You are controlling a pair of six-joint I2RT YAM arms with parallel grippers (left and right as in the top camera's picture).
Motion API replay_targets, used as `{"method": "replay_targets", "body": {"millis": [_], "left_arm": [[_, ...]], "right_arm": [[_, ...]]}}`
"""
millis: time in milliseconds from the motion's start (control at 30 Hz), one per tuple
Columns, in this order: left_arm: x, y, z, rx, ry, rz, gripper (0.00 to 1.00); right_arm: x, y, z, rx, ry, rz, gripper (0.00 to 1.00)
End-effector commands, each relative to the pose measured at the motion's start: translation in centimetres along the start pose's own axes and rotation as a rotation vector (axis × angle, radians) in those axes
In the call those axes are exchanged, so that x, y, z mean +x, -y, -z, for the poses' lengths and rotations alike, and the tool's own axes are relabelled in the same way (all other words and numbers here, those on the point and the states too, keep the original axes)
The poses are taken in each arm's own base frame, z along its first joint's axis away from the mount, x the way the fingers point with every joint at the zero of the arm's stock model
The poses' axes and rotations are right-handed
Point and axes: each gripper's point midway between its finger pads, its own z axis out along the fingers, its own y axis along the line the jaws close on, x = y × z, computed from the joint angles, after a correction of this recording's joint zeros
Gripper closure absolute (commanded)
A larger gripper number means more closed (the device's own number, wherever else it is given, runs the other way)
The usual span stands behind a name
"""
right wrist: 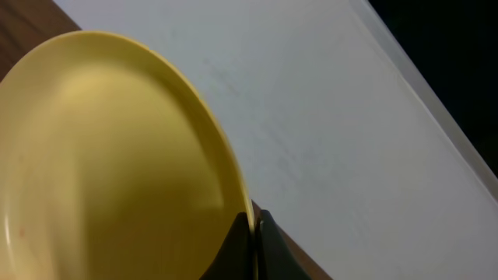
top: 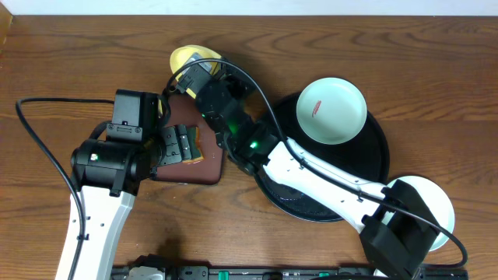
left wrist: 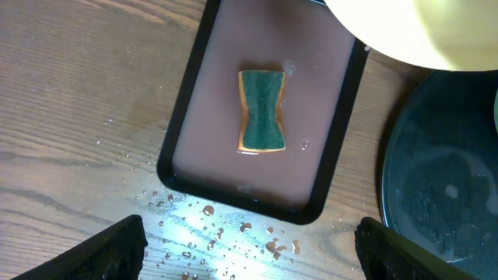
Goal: Clean dirty plates on tray and stack at the side
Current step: 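Lift the yellow plate with the right gripper and carry it rightward, then set the yellow plate down on the table right of the tray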
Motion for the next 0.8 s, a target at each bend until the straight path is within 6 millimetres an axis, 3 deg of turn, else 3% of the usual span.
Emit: {"method": "replay_targets", "body": {"millis": [0,200,300,367,500,567,600,633,767], "left_arm": [[-0.6,0.0,0.5,0.0,0.021,-0.016,0.13],[-0.6,0.0,0.5,0.0,0.021,-0.016,0.13],[-0.6,0.0,0.5,0.0,0.021,-0.016,0.13],[-0.6,0.0,0.5,0.0,0.021,-0.016,0.13],[-0.6,0.0,0.5,0.0,0.021,-0.016,0.13],[-0.6,0.0,0.5,0.0,0.021,-0.016,0.13],[-0.6,0.0,0.5,0.0,0.021,-0.016,0.13],[-0.6,0.0,0.5,0.0,0.021,-0.016,0.13],[-0.6,0.0,0.5,0.0,0.021,-0.016,0.13]], "right_arm": [[-1.9,0.8,1.6,0.019,0.029,-0.04,0.99],[-0.3,0.8,1.4,0.019,-0.028,-0.186,0.99],[4.4,0.1,1.0,-0.01,-0.197,-0.399,0.99],[5.4,-0.7,0.5,-0.106,-0.232,-0.469,0.99],[4.2,1.1,0.7,-0.126,-0.186,-0.46,0.99],[3.0,2.8,0.9,-0.065,-0.133,-0.288,0.99],[3.2,4.7,0.8,0.042,-0.143,-0.314,0.99],[3.5,5.4,0.7,0.068,-0.152,-0.338,0.99],[7.1,6.2,1.2,-0.022,-0.276,-0.63,0.99]]}}
